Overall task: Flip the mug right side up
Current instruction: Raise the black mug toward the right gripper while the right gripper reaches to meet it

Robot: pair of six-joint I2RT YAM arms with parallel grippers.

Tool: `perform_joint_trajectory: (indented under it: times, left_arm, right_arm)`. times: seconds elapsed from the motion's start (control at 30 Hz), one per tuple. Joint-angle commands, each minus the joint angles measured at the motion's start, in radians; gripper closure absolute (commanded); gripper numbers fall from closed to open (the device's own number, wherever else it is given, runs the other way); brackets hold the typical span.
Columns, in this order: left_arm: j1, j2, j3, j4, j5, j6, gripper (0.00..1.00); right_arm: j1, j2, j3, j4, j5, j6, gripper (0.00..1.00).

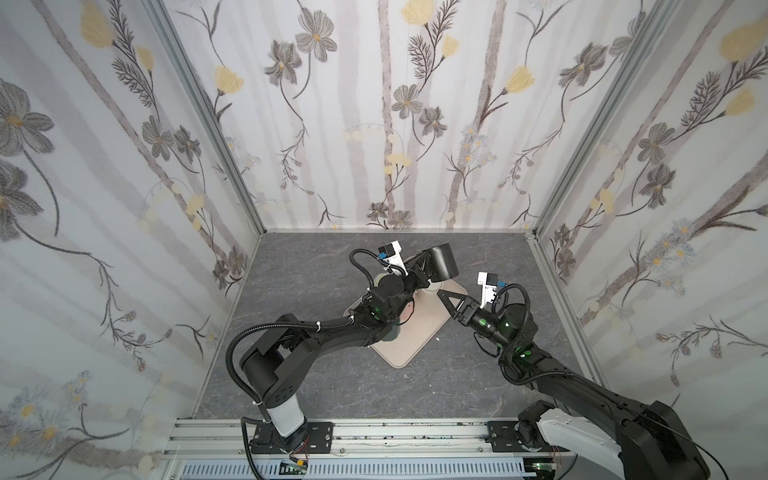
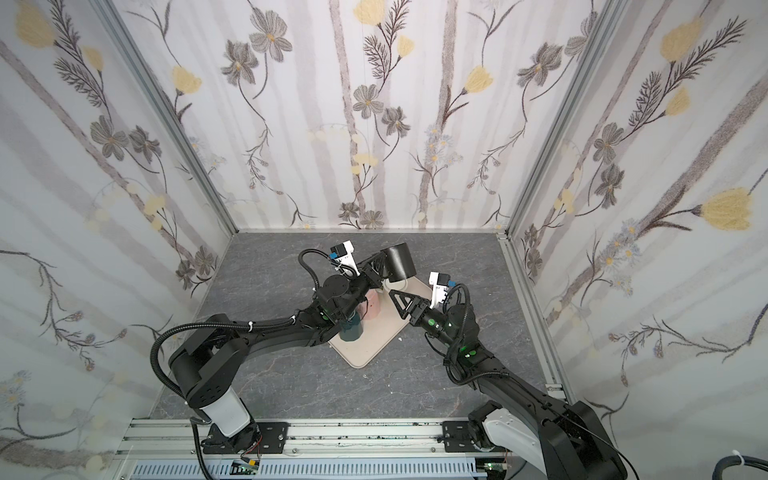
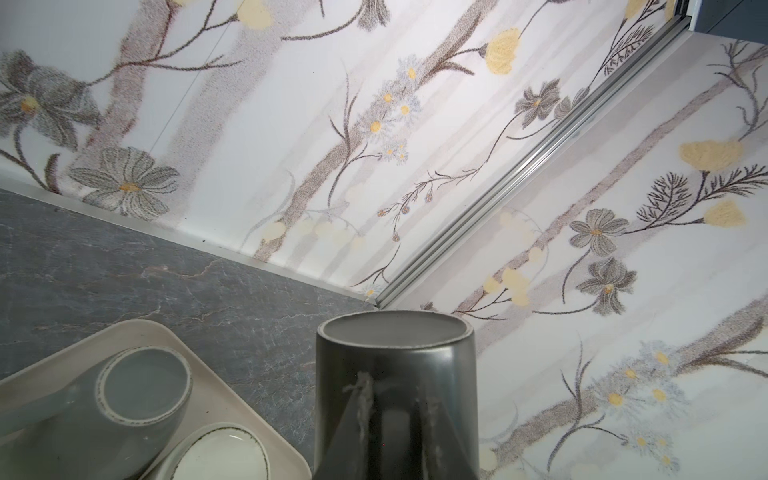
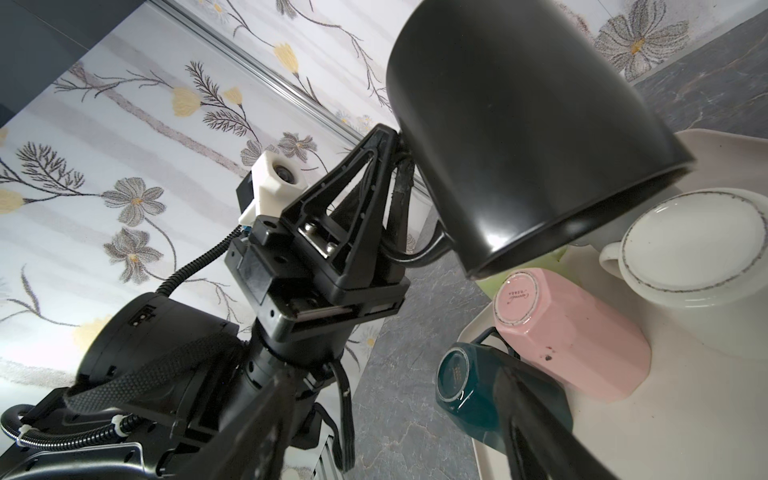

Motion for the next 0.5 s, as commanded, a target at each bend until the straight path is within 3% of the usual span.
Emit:
perform_joint_trajectory:
  times: [0.0,0.47]
  left_arm:
    - [0.001,0.004,0.008,0.196,0.019,-0.065,1.00]
    - [0.002,0.012,-0.017,0.253,0.032,-0.160,1.00]
  right_arm:
    - [0.000,0.033,0.021,0.102,-0.020,-0.001,0.26]
    - [-0.002,0.215,0.074,0.353,-0.045,0.053,0.33]
